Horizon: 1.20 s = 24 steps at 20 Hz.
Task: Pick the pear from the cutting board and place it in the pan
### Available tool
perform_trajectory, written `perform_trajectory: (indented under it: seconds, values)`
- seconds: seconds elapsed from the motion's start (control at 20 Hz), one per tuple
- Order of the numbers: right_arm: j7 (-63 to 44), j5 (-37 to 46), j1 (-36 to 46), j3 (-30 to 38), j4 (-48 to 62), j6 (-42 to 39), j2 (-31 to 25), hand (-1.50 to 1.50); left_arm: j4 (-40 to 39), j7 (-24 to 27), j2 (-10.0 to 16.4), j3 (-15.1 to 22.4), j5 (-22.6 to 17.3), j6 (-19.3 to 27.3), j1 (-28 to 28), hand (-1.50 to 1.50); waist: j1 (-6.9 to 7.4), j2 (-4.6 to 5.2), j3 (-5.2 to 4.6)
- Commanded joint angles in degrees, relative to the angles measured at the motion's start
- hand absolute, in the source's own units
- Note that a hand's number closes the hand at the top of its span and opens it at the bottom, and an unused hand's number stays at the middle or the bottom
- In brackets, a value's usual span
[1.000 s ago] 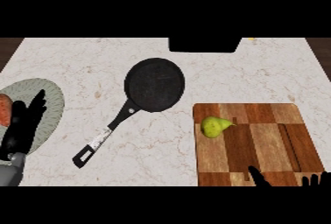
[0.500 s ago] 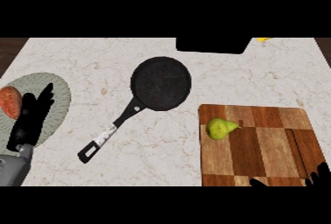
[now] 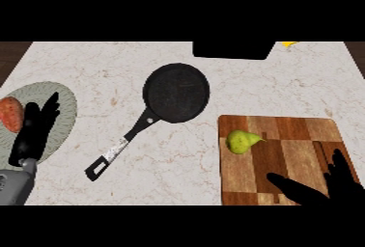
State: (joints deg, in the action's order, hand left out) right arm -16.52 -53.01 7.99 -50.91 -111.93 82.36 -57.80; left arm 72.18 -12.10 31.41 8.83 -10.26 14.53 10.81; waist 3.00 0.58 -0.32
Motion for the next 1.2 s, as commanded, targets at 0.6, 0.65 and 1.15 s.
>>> perform_trajectory:
  seconds: [0.6,0.65,1.15]
  values:
    - [-18.0,-0.6,28.7,-18.3,18.5,3.4,11.1,-1.50,0.9,-0.9,0.9,-3.9,2.0,-2.4,-2.2,0.00,-2.36,-0.74,0.17]
    - [-18.7,-0.3,30.4,-18.4,20.7,3.4,13.0,-1.50,-0.4,0.7,-2.7,-2.6,3.0,-0.3,-2.7,0.00,-2.46,-0.72,0.14]
    - [-21.7,1.8,31.6,-18.3,22.2,3.2,14.2,-1.50,-2.0,2.4,-0.9,-8.2,2.6,-4.9,-3.6,0.00,-2.82,-0.67,0.24]
